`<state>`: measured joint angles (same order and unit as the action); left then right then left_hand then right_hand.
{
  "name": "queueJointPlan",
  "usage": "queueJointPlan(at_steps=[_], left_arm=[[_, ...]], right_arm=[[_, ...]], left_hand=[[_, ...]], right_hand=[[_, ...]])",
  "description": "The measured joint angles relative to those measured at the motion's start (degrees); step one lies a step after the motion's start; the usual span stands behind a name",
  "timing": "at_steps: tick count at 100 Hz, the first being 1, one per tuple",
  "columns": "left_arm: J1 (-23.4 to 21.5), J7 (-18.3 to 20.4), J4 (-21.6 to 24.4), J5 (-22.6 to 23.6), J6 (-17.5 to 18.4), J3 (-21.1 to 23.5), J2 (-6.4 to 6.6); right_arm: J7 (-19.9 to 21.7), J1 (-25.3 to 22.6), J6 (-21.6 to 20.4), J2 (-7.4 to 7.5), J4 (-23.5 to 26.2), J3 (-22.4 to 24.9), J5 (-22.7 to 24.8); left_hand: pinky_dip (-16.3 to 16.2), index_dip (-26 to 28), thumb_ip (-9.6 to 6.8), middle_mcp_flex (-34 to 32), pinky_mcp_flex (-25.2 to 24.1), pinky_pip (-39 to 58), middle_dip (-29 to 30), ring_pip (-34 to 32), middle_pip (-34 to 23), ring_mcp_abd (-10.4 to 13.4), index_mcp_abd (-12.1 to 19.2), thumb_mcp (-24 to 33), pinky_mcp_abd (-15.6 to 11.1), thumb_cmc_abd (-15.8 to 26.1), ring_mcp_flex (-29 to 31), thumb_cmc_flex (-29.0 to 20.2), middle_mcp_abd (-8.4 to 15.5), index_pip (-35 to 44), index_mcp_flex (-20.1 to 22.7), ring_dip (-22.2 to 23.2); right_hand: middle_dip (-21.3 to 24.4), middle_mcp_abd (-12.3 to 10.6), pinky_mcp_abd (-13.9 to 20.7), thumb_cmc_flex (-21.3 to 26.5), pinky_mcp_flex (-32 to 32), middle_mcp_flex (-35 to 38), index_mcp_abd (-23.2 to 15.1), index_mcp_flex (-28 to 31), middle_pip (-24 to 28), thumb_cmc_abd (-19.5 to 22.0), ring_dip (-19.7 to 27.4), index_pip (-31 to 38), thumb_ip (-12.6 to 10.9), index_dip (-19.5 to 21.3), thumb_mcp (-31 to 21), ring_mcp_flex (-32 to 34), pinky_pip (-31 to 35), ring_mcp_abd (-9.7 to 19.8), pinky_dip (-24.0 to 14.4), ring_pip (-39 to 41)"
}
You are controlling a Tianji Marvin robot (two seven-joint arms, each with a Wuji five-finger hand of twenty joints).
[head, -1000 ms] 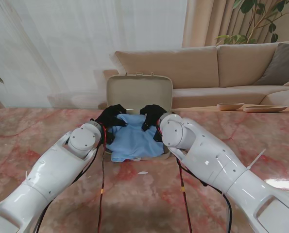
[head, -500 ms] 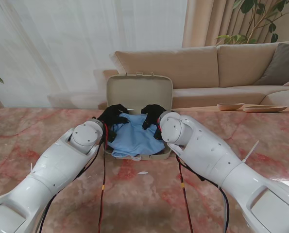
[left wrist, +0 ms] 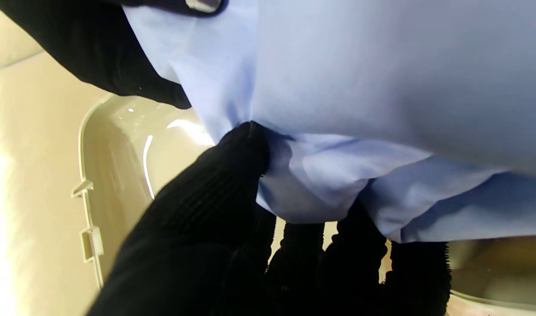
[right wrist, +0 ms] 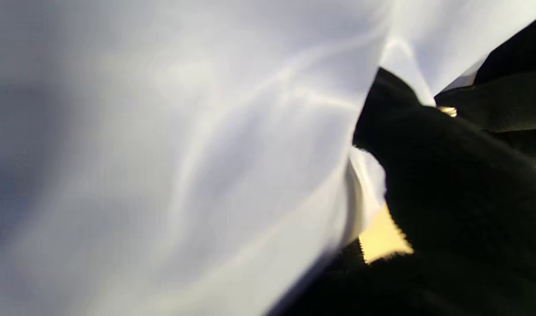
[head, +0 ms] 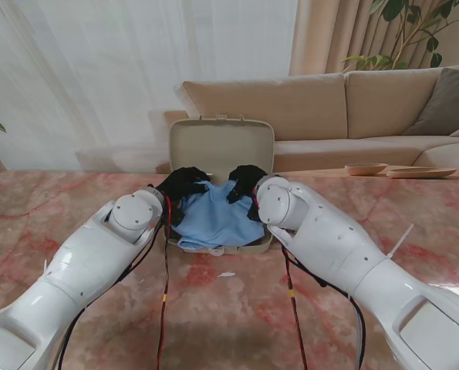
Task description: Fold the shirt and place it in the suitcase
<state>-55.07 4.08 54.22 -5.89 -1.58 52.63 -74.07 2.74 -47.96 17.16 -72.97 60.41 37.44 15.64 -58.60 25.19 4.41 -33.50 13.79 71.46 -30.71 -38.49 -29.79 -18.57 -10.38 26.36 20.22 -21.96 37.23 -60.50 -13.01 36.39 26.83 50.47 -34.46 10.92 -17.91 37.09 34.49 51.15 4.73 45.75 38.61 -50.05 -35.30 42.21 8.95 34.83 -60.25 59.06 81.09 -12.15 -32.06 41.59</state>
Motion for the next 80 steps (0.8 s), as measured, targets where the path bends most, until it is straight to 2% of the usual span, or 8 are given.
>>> queueJointPlan(at_steps=[2,4,12,30,55,59,66,80], left_arm=[[-0.03,0.35,0.25,0.21,0.0,0.01,0.15],[-0.06,0.7,0.51,0.41,0.02,0.02,0.31],[-0.11,1.5,1.22,0.95,0.26,0.06,0.82],[-0.15,4.05,2.09,3.06,1.18,-0.01,1.95],[-0.68,4.52,3.74,4.96,1.19,0.62,3.04],[-0.9,4.53,4.15,5.39,1.19,0.87,3.2],[-1.2,4.56,4.97,7.05,1.3,0.99,3.63],[-1.86,6.09,7.27,10.05,1.47,1.54,4.88]], right_arm=[[-0.05,-0.08,0.19,0.05,0.18,0.14,0.1],[-0.12,-0.16,0.38,0.1,0.39,0.29,0.21],[-0.28,-0.48,1.0,0.31,1.23,0.81,0.54],[-0.49,-0.83,1.69,0.77,2.58,1.35,1.64],[-0.01,-1.03,3.17,1.39,4.2,1.89,2.67],[0.07,-1.09,3.44,1.48,4.51,2.06,2.85],[0.19,-1.25,4.05,1.65,5.13,2.39,3.18],[0.22,-1.76,5.22,1.99,6.6,3.28,4.07]], left_hand=[[0.05,-0.03,-0.01,0.76,-0.23,-0.09,0.58,0.03,0.17,-0.03,-0.03,0.0,0.0,0.0,-0.44,0.0,-0.1,-0.15,0.0,-0.05],[0.07,-0.11,-0.01,1.0,-0.35,-0.16,0.6,0.67,0.19,-0.03,-0.02,0.0,0.0,0.0,-0.44,0.0,-0.12,-0.64,0.0,-0.11],[0.17,-0.64,-0.02,1.71,-1.59,-1.3,1.28,1.57,0.99,-0.07,-0.07,-0.05,0.01,0.0,-2.05,1.24,-0.31,-3.18,-0.01,-0.77],[1.16,-1.87,-0.03,5.41,-4.37,-4.27,2.79,4.8,3.32,-0.12,-0.79,-2.51,0.02,0.61,-6.07,1.24,-0.87,-8.19,-1.82,-2.77],[2.31,-3.22,-0.05,9.4,-7.07,-6.8,3.99,7.77,5.52,-0.13,-1.38,-4.96,0.03,1.4,-9.51,1.35,-1.55,-11.72,-3.1,-4.45],[2.36,-3.36,-0.07,10.12,-7.35,-7.0,4.26,7.8,5.6,-0.13,-1.38,-5.17,0.03,1.83,-9.54,2.77,-1.66,-11.9,-3.1,-4.79],[2.9,-3.71,-0.56,10.74,-8.12,-7.73,4.37,7.72,5.92,-0.14,-1.41,-7.42,0.04,2.73,-11.16,3.15,-1.86,-13.83,-4.46,-5.56],[4.82,-3.92,-0.62,12.01,-9.92,-9.65,5.1,9.38,7.19,-0.15,-1.42,-17.04,0.04,5.87,-12.94,2.41,-2.15,-15.08,-4.5,-7.1]], right_hand=[[0.09,0.03,0.0,-0.7,-0.71,-0.43,0.07,0.0,-0.16,0.09,0.04,-1.51,-0.03,1.18,0.0,-1.05,-0.56,-0.08,0.0,-0.8],[0.15,0.08,-0.06,-1.21,-1.28,-0.9,0.5,0.0,-0.52,0.12,0.07,-2.85,-1.28,1.82,0.0,-1.3,-1.12,-0.12,0.01,-1.06],[0.8,0.47,-0.24,-3.39,-3.57,-2.84,0.74,0.0,-1.52,0.46,1.14,-6.25,-1.93,3.0,0.12,-4.01,-2.91,-0.18,0.01,-3.36],[1.57,0.96,-0.53,-5.39,-7.55,-5.45,1.35,-0.87,-3.04,0.45,2.26,-10.38,-1.94,3.22,1.5,-8.29,-6.87,-0.36,0.59,-7.35],[2.18,1.22,-0.55,-6.7,-11.03,-7.9,2.01,-2.44,-4.46,0.45,2.75,-12.62,-1.95,3.24,2.25,-12.65,-9.23,-1.14,0.61,-9.72],[2.2,1.29,-0.55,-6.79,-11.12,-7.93,2.02,-2.35,-4.46,0.45,2.76,-13.02,-1.95,3.24,2.37,-12.77,-9.28,-1.19,0.61,-10.04],[2.21,1.32,-0.55,-6.79,-11.53,-7.94,2.02,-2.57,-4.46,0.45,2.77,-13.34,-1.95,3.24,2.37,-12.8,-9.32,-1.19,0.61,-10.28],[2.23,1.4,-0.55,-6.79,-11.62,-8.51,2.04,-2.57,-5.09,0.45,2.77,-13.7,-1.95,3.24,2.37,-13.19,-9.36,-1.2,0.61,-10.3]])
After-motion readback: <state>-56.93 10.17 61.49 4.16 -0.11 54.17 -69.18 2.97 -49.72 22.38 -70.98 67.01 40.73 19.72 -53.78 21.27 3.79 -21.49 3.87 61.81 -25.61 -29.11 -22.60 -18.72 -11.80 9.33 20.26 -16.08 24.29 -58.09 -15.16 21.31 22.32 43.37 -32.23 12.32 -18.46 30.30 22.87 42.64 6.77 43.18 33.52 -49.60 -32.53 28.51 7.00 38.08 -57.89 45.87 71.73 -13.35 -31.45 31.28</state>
